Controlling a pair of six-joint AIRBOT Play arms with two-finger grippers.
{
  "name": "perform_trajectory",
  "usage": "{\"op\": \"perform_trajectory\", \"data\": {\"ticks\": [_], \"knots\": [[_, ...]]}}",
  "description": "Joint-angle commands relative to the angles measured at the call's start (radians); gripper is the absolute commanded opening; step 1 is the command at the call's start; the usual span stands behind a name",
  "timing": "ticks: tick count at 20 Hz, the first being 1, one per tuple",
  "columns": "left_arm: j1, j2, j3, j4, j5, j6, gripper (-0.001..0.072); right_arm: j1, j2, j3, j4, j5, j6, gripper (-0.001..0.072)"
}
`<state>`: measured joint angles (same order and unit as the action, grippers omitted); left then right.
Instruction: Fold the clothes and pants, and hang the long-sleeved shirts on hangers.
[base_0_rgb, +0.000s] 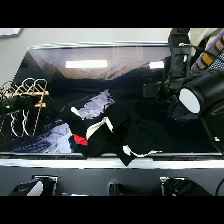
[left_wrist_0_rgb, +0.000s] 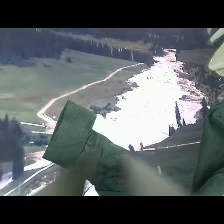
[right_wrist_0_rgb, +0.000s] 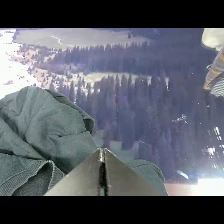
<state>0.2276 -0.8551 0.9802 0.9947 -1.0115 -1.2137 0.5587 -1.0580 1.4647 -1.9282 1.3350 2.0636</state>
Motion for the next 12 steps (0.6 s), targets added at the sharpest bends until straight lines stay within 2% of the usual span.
{"op": "perform_trajectory", "data": {"ticks": [1, 4, 6, 9, 12], "knots": [[-0.001, -0.002, -0.002, -0.001, -0.012, -0.063, 0.072, 0.0, 0.0, 0.001, 0.0, 0.0, 0.0, 0.0052], [-0.001, -0.008, -0.011, -0.004, -0.04, -0.165, 0.072, 0.0, -0.001, 0.001, 0.0, -0.013, 0.0, 0.0052], [0.002, -0.008, -0.034, -0.005, -0.075, -0.221, 0.072, 0.0, -0.001, 0.001, -0.006, -0.087, 0.0, 0.0052], [0.002, -0.007, -0.109, -0.008, -0.126, -0.238, 0.072, 0.0, 0.0, 0.001, 0.017, -0.167, 0.004, 0.0053], [0.003, -0.006, -0.238, -0.055, -0.121, -0.238, 0.072, -0.001, 0.003, 0.019, 0.005, -0.09, 0.023, 0.0072]]}}
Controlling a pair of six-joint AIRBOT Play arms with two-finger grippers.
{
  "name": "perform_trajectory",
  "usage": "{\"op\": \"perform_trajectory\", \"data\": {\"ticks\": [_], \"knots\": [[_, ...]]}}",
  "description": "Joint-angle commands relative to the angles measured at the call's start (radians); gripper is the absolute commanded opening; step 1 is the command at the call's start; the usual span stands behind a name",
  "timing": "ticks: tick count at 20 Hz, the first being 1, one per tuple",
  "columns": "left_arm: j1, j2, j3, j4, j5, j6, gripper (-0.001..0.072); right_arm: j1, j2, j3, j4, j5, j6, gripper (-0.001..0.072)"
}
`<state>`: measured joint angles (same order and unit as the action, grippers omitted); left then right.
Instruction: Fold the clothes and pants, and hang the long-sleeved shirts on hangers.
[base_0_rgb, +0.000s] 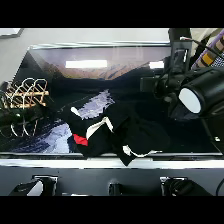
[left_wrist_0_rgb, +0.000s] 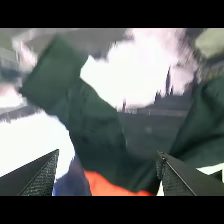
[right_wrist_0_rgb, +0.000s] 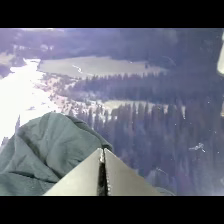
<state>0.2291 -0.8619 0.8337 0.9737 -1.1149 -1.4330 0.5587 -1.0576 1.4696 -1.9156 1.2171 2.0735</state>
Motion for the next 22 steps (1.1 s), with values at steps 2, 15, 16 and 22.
{"op": "perform_trajectory", "data": {"ticks": [2, 15, 16, 22], "knots": [[0.001, 0.0, -0.172, -0.078, 0.005, -0.018, 0.072, -0.001, 0.01, 0.042, -0.1, 0.144, 0.017, 0.0225], [-0.002, -0.001, -0.302, -0.122, 0.095, -0.018, 0.072, 0.0, 0.458, -0.716, -0.093, 0.355, 0.621, 0.0612], [-0.002, -0.001, -0.302, -0.122, 0.095, -0.018, 0.072, 0.0, 0.452, -0.731, -0.071, 0.345, 0.742, 0.0552], [-0.002, -0.001, -0.302, -0.122, 0.094, -0.019, 0.072, -0.16, 0.495, -0.732, 0.006, 0.387, 0.758, 0.0691]]}}
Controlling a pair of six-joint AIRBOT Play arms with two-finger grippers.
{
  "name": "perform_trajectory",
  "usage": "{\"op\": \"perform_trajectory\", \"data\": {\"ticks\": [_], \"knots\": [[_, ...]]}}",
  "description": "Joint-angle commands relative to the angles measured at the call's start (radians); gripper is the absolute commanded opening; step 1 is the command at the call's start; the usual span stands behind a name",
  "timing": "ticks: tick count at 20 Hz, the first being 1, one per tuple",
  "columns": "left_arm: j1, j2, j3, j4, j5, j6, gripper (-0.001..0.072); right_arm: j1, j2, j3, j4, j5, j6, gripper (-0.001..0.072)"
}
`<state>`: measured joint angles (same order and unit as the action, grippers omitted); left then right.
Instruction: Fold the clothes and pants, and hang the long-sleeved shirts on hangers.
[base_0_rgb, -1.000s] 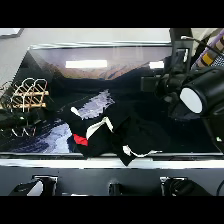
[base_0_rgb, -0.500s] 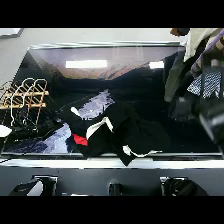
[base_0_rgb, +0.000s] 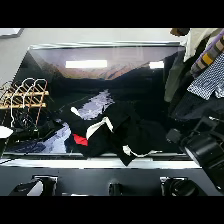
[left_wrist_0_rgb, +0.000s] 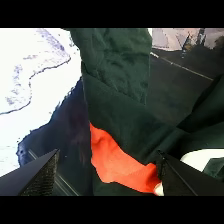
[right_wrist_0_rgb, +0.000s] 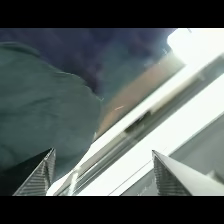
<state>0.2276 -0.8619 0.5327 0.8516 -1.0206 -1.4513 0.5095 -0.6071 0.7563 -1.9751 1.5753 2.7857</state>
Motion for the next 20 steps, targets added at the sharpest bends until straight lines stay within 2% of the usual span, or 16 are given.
{"op": "perform_trajectory", "data": {"ticks": [1, 2, 3, 5, 6, 7, 8, 9, 12, 16, 18, 19, 20], "knots": [[-0.001, -0.001, -0.001, 0.0, 0.0, -0.001, 0.072, -0.234, 0.082, -0.019, 0.111, 0.0, -0.04, 0.0687], [-0.001, -0.001, -0.001, 0.0, 0.001, -0.001, 0.072, -0.393, 0.113, -0.03, 0.196, -0.043, -0.178, 0.0657], [-0.001, -0.001, -0.001, 0.001, 0.002, 0.0, 0.072, -0.554, 0.127, -0.062, 0.32, -0.083, -0.337, 0.0657], [-0.001, -0.001, -0.001, 0.001, 0.002, 0.0, 0.072, -0.88, 0.126, -0.22, 0.718, -0.163, -0.727, 0.0662], [-0.001, -0.001, -0.001, 0.001, 0.002, 0.0, 0.072, -1.005, 0.12, -0.308, 0.909, -0.198, -0.882, 0.0671], [-0.001, -0.001, -0.001, 0.001, 0.0, -0.001, 0.072, -1.109, 0.11, -0.386, 1.065, -0.229, -1.023, 0.068], [-0.001, -0.001, -0.001, 0.001, 0.0, -0.001, 0.072, -1.172, 0.101, -0.436, 1.135, -0.245, -1.109, 0.0679], [-0.001, -0.001, -0.001, 0.001, 0.001, 0.0, 0.072, -1.207, 0.094, -0.466, 1.133, -0.264, -1.157, 0.068], [-0.001, -0.001, -0.001, 0.001, 0.002, 0.0, 0.072, -1.208, 0.068, -0.491, 1.056, -0.357, -1.168, 0.068], [-0.002, -0.001, -0.001, -0.004, -0.013, 0.002, 0.072, -1.208, -0.07, -0.495, 1.112, -0.419, -1.248, 0.0656], [-0.006, -0.003, -0.004, -0.004, -0.031, 0.023, 0.072, -1.208, -0.148, -0.495, 1.115, -0.428, -1.284, 0.0458], [-0.01, -0.01, -0.005, -0.003, -0.037, 0.024, 0.072, -1.208, -0.183, -0.495, 1.132, -0.423, -1.308, 0.0305], [-0.012, -0.023, -0.011, -0.009, -0.037, 0.022, 0.072, -1.208, -0.204, -0.495, 1.154, -0.399, -1.335, 0.012]]}}
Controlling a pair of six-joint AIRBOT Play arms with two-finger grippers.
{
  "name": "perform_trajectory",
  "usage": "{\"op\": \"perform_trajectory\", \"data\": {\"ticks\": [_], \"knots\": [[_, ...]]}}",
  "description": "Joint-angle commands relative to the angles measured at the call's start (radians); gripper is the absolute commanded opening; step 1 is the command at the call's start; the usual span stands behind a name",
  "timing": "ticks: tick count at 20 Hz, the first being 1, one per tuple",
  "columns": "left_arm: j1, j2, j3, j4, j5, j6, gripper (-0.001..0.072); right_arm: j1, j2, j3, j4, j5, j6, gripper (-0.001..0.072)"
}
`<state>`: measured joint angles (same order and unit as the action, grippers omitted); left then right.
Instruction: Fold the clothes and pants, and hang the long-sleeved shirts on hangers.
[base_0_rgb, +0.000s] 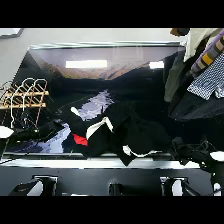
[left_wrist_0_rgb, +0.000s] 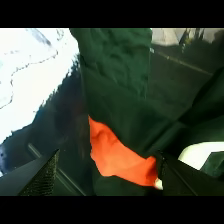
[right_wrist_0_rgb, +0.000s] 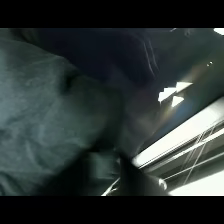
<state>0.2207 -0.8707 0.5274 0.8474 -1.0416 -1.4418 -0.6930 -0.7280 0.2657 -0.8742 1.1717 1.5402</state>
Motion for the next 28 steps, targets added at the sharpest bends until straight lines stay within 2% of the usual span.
{"op": "perform_trajectory", "data": {"ticks": [1, 3, 7, 10, 11, 13, 18, 20, 23, 25, 26, 28], "knots": [[-0.008, -0.034, -0.015, -0.026, -0.014, 0.013, 0.072, -0.006, -0.09, -0.004, 0.058, 0.037, -0.121, 0.0051], [-0.024, -0.094, -0.039, -0.073, 0.0, 0.014, 0.072, -0.006, -0.09, -0.004, 0.043, 0.072, -0.114, 0.0051], [-0.113, -0.227, -0.055, -0.195, 0.042, 0.109, 0.072, -0.006, -0.09, -0.004, 0.051, 0.087, -0.111, 0.0051], [-0.198, -0.281, -0.054, -0.251, 0.108, 0.106, 0.0714, -0.006, -0.09, -0.004, 0.052, 0.093, -0.102, 0.0051], [-0.22, -0.293, -0.054, -0.259, 0.123, 0.106, 0.0606, -0.006, -0.09, -0.004, 0.056, 0.095, -0.074, 0.0051], [-0.241, -0.304, -0.052, -0.262, 0.135, 0.107, 0.0028, -0.006, -0.09, -0.004, 0.113, 0.1, -0.061, 0.005], [-0.241, -0.274, 0.077, -0.274, 0.138, 0.107, 0.0037, -0.002, -0.079, 0.006, 0.475, 0.126, -0.194, 0.0049], [-0.241, -0.26, 0.235, -0.254, 0.145, 0.097, 0.0037, 0.089, -0.037, 0.089, 0.508, 0.071, -0.206, 0.0049], [-0.24, -0.257, 0.563, -0.143, 0.178, 0.013, 0.0037, 0.277, -0.017, 0.376, 0.428, -0.135, -0.131, 0.0049], [-0.24, -0.257, 0.8, -0.008, 0.211, -0.09, 0.0037, 0.331, -0.028, 0.667, 0.274, -0.312, -0.031, 0.0048], [-0.24, -0.257, 0.91, 0.056, 0.225, -0.134, 0.0036, 0.328, -0.045, 0.808, 0.182, -0.353, 0.029, 0.0048], [-0.238, -0.256, 1.121, 0.171, 0.236, -0.208, 0.0037, 0.329, -0.088, 1.098, -0.047, -0.346, 0.151, 0.0049]]}}
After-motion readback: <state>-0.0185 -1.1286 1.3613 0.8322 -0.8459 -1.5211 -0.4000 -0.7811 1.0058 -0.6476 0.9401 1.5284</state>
